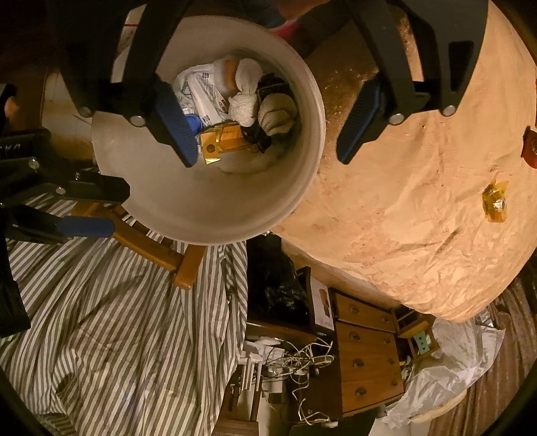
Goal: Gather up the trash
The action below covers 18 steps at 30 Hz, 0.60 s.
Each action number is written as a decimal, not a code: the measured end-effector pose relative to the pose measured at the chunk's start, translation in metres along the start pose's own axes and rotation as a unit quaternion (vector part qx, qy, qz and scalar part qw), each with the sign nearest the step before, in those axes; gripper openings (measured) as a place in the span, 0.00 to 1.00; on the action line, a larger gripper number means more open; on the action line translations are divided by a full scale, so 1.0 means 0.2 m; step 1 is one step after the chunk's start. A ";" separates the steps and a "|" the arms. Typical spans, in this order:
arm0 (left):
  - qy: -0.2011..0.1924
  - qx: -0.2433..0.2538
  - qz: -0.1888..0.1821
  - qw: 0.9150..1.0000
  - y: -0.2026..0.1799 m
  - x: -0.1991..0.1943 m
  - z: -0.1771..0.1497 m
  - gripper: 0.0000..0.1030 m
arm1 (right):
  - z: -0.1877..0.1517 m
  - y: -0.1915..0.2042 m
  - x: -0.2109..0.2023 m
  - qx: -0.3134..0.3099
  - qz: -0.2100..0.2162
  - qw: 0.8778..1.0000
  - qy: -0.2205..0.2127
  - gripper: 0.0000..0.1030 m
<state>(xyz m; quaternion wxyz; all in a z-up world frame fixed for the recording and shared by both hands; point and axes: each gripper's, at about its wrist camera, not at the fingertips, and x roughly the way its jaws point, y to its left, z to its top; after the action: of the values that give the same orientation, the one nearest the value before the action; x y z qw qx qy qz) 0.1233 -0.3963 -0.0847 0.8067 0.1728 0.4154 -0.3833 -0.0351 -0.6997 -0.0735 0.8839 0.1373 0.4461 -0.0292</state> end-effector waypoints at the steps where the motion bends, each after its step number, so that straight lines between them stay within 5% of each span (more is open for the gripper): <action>1: -0.003 0.000 0.000 1.000 0.00 -0.01 0.00 0.85 | 0.00 0.01 -0.02 -0.002 -0.002 1.000 -0.004 0.69; 10: -0.056 0.004 -0.013 0.998 0.04 -0.21 -0.09 0.94 | -0.15 0.17 -0.30 -0.034 -0.051 0.993 -0.100 0.86; 14: -0.134 -0.006 0.005 0.991 0.09 -0.41 -0.17 0.94 | -0.29 0.32 -0.52 -0.058 -0.099 0.977 -0.179 0.94; 18: -0.235 -0.034 0.034 0.971 0.13 -0.65 -0.32 0.95 | -0.48 0.41 -0.69 -0.051 -0.121 0.963 -0.236 0.95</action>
<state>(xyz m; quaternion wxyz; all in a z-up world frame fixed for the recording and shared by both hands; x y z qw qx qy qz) 0.0614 -0.2798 -0.0186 0.8999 0.0641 0.2207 -0.3706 -0.1787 -0.6042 -0.0005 0.9597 0.0266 0.2394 -0.1448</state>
